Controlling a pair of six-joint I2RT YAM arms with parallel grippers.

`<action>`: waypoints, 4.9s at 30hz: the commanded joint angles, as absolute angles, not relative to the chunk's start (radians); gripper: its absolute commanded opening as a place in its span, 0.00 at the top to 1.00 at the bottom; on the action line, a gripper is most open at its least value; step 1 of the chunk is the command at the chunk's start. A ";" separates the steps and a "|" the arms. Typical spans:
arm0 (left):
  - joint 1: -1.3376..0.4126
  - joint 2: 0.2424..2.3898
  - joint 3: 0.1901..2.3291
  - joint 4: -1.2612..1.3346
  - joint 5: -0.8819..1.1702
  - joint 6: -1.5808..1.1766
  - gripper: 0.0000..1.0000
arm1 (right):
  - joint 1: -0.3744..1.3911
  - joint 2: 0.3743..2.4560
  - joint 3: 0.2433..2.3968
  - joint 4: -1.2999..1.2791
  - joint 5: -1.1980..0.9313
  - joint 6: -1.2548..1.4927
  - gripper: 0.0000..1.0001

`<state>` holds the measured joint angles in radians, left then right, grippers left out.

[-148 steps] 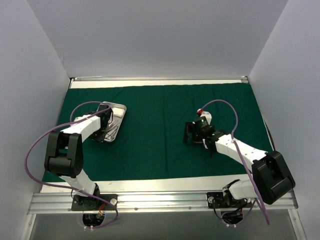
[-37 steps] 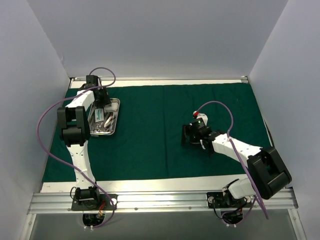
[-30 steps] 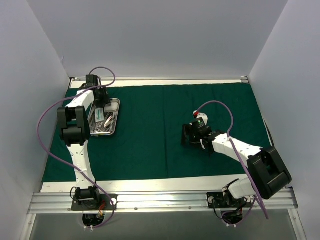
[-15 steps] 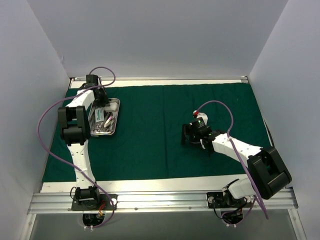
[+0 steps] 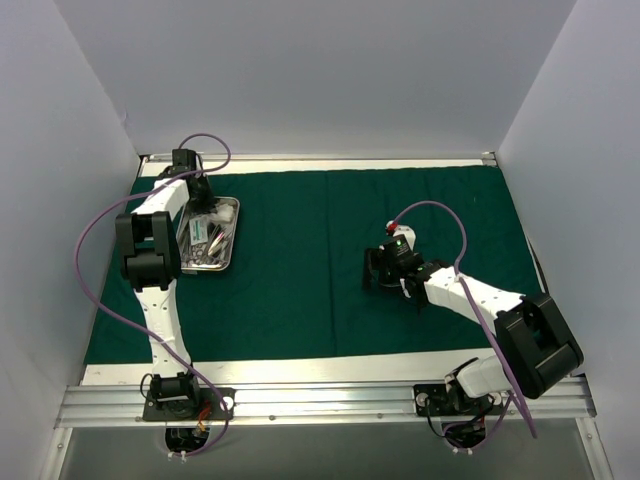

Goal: Open and lay out the surgical kit
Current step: Pick up the medical item from the container, then place the medical item in the surgical kit, then pick up the medical item from the container.

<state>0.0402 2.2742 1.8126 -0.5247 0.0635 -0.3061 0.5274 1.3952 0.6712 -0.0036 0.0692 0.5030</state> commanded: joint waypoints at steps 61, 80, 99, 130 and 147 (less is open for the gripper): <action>-0.279 2.275 1.789 -0.342 -0.031 -0.769 0.89 | 0.537 1.321 0.660 -0.014 0.080 0.502 0.08; -0.281 2.146 1.755 -0.379 -0.126 -0.701 0.39 | 0.537 1.316 0.655 -0.009 0.075 0.503 0.08; -0.221 1.862 1.626 -0.508 -0.301 -0.609 0.38 | 0.546 1.328 0.657 0.025 0.066 0.503 0.08; -0.006 2.140 1.654 -0.653 -0.276 -0.474 0.53 | 0.548 1.361 0.658 0.044 0.058 0.499 0.08; -0.006 2.146 1.686 -0.713 -0.281 -0.468 0.89 | 0.549 1.362 0.655 0.049 0.060 0.500 0.08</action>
<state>-0.0113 2.1437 1.6569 -0.6674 -0.2810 -0.4744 0.5404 1.3579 0.6601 0.0460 0.0551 0.5026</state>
